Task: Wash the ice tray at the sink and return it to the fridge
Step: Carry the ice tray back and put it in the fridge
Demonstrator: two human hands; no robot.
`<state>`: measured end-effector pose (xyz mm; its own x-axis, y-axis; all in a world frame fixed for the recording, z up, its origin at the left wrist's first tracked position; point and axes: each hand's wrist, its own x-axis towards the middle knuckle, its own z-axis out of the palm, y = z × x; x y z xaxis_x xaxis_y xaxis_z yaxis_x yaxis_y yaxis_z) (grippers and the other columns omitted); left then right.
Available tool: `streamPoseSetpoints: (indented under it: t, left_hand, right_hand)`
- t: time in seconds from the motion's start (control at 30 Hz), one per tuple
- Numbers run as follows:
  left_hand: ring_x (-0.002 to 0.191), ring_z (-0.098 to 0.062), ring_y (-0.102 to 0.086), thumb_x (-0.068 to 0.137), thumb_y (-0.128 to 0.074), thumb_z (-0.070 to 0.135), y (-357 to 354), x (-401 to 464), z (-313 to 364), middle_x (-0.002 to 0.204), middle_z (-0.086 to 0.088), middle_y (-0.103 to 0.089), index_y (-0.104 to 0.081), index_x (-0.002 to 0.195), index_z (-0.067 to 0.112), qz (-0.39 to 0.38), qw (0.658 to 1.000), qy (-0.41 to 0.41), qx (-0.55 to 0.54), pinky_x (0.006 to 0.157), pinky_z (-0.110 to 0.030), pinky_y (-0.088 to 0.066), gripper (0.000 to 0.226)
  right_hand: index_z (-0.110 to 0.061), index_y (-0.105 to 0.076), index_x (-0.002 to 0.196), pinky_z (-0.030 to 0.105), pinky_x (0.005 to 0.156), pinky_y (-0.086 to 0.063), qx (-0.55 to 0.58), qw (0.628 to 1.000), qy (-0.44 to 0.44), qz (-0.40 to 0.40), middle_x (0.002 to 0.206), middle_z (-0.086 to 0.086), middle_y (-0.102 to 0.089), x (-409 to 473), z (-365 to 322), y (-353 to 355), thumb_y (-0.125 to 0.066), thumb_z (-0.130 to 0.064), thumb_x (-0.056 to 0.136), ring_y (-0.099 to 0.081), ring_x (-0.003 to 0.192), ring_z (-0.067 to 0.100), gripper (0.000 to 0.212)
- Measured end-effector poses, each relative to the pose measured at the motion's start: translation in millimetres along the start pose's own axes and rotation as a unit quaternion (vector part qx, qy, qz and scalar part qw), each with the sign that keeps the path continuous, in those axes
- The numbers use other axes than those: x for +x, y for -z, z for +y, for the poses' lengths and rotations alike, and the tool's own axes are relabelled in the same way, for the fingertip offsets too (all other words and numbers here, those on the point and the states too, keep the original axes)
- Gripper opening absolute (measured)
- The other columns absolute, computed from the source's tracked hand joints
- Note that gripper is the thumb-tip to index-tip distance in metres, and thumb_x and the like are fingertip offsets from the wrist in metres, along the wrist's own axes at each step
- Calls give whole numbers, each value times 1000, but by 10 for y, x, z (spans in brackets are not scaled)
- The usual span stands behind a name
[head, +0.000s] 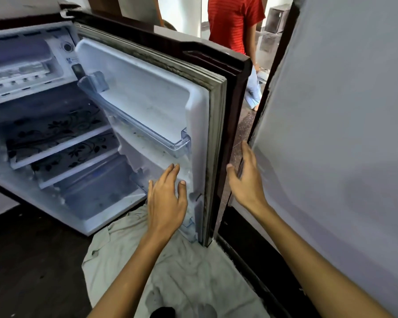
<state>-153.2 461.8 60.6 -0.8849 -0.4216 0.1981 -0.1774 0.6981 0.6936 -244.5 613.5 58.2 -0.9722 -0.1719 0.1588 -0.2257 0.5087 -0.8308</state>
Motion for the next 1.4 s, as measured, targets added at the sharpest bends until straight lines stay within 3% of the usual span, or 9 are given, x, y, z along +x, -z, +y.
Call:
streamPoseSetpoints:
  t: [0.17, 0.47, 0.7, 0.93, 1.13, 1.2, 1.3, 1.33, 1.4]
  left_hand:
    - [136, -15, -36, 97, -45, 18, 2, -95, 85, 146, 0, -42, -42, 140, 14, 16, 1000, 10, 8, 116, -38, -9, 43]
    - [135, -16, -38, 96, -47, 17, 99, -202, 35, 145, -1, -44, -44, 139, 12, 54, 998, 25, 12, 117, -44, -12, 43]
    - [135, -16, -38, 97, -46, 18, 92, -344, -44, 145, 0, -44, -43, 139, 14, 58, 997, 36, 19, 117, -43, -11, 43]
    - [135, -17, -38, 97, -47, 17, 131, -595, -334, 145, 0, -44, -43, 140, 13, 71, 994, 84, 14, 116, -43, -12, 43]
    - [129, -22, -46, 93, -45, 20, 341, -770, -757, 139, -4, -51, -47, 136, 10, 102, 987, 127, 15, 111, -52, -28, 44]
    - [130, -22, -44, 94, -47, 17, 455, -821, -857, 140, -4, -50, -45, 138, 10, 113, 982, 152, 11, 115, -47, -20, 44]
    - [129, -19, -44, 95, -48, 14, 631, -879, -1002, 141, 0, -49, -41, 140, 14, 136, 971, 194, -3, 109, -27, -11, 45]
    - [127, -18, -47, 95, -48, 15, 706, -888, -1076, 139, 1, -50, -42, 140, 16, 149, 967, 205, -15, 110, -28, -10, 46]
    - [123, -18, -51, 93, -48, 17, 843, -887, -1234, 134, 3, -55, -44, 138, 18, 173, 960, 219, -35, 117, -42, -14, 45]
  right_hand:
    - [-13, -11, 151, 19, 111, -13, 46, 997, 2, -66, 157, 1, -17, 99, 20, -17, -48, -10, 95, -16, 144, 12, 67]
    - [-24, -22, 148, 22, 102, -29, 80, 996, -6, -50, 151, -3, -31, 47, -17, -14, -66, -23, 84, -35, 132, 9, 77]
    - [-25, -37, 137, 24, 100, -37, 90, 994, 22, -57, 139, -7, -45, -185, -91, -81, -70, -23, 81, -44, 121, 3, 65]
    - [-28, -44, 127, 12, 89, -37, 118, 988, 44, -93, 109, -22, -56, -428, -207, -279, -71, -20, 80, -51, 109, -7, 54]
    - [-27, -47, 125, 5, 85, -37, 146, 974, 81, -154, 104, -16, -67, -680, -456, -675, -68, -17, 81, -57, 104, -8, 50]
    - [-25, -49, 124, 2, 83, -36, 155, 967, 100, -175, 101, -15, -69, -768, -577, -846, -67, -15, 82, -58, 100, -9, 46]
    - [-21, -55, 115, 4, 81, -39, 179, 964, 140, -136, 96, -12, -69, -864, -785, -1093, -63, -5, 84, -62, 92, -3, 36]
    - [-21, -56, 112, 7, 82, -41, 195, 964, 143, -106, 96, -11, -67, -879, -857, -1188, -62, -2, 83, -62, 92, -1, 35]
    - [-20, -54, 112, 12, 81, -44, 218, 966, 132, -48, 100, -9, -62, -867, -964, -1372, -61, 0, 83, -59, 94, 2, 36]
